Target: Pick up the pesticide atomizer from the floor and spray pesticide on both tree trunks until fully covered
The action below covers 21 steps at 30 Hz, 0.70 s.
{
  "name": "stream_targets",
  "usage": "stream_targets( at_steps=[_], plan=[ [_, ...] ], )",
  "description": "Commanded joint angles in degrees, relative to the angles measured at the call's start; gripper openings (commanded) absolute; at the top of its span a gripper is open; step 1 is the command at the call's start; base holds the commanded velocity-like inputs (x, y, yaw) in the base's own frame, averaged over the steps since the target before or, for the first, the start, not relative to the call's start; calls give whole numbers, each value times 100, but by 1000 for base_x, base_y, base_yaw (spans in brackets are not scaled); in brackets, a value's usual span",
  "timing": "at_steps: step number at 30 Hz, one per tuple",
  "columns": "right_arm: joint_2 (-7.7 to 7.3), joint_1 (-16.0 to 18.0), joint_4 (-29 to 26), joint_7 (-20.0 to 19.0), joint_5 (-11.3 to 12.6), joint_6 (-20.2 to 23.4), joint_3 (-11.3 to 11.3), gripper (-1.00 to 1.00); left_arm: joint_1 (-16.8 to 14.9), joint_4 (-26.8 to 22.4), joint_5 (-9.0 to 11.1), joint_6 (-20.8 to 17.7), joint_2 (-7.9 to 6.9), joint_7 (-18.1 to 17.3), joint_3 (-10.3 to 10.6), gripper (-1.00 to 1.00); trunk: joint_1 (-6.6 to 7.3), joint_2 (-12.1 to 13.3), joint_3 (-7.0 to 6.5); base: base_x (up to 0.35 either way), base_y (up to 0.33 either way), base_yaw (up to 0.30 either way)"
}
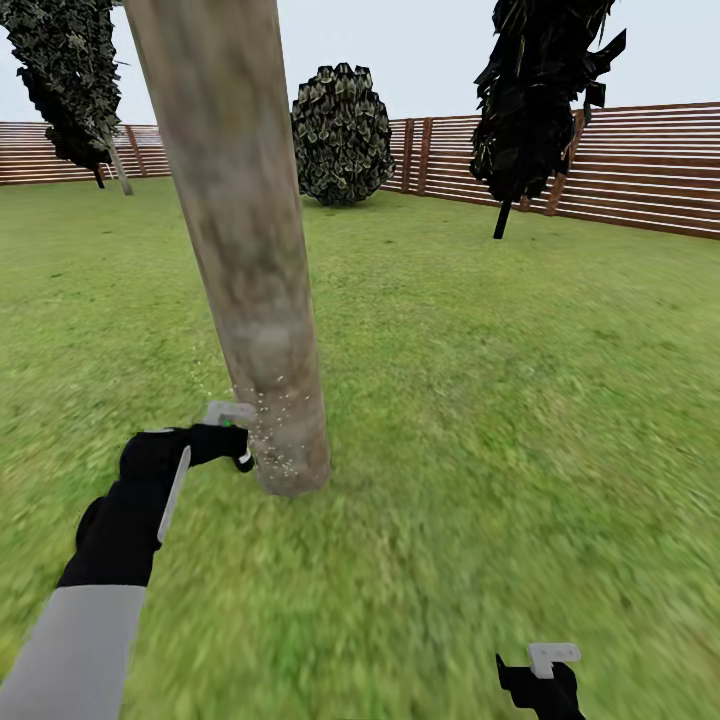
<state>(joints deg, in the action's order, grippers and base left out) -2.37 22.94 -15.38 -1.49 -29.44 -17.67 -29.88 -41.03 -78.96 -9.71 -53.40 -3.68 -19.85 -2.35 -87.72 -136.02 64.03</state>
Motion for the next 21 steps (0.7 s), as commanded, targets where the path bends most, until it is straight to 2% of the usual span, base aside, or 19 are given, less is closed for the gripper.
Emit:
stream_targets(
  at_steps=[1,3,4,6,7,10,11,14,17,20,21],
  plan=[
    [0,0,0,0,0,0,0,100,-7,-32,-48,-16,56,2,35,-100,0,0,0,0,0,0],
    [0,0,0,0,0,0,0,100,-23,-75,-54,-70,298,7,90,-100,0,0,0,0,0,0],
    [-1,-1,0,0,0,0,0,100,-30,-86,-56,-122,348,7,96,-100,0,0,0,0,0,0],
    [0,0,0,0,0,0,0,100,-34,-90,-55,-174,351,4,86,-100,0,0,0,0,0,0],
    [0,0,0,0,0,0,0,100,-37,-91,-53,-197,325,2,62,-100,0,0,0,0,0,0],
    [-1,-1,0,0,0,0,0,100,-53,-93,-50,-228,41,-29,-289,-100,0,0,0,0,0,0],
    [0,0,0,0,0,0,0,100,-56,-93,-52,-229,-31,-72,-328,-100,0,0,0,0,0,0],
    [0,0,0,0,0,0,0,100,-80,-93,-61,-289,-410,-383,-392,-100,0,0,0,0,0,0],
    [-2,0,0,0,0,0,0,100,-87,-108,-52,-334,-474,-434,-382,-100,0,0,0,0,0,0],
    [0,0,0,0,0,0,0,100,-74,-277,-49,-398,-373,-448,-236,-100,0,0,0,0,0,0],
    [0,0,0,0,0,0,0,100,-76,-321,-48,-429,-334,-448,-91,-100,0,0,0,0,0,0]
  ],
)
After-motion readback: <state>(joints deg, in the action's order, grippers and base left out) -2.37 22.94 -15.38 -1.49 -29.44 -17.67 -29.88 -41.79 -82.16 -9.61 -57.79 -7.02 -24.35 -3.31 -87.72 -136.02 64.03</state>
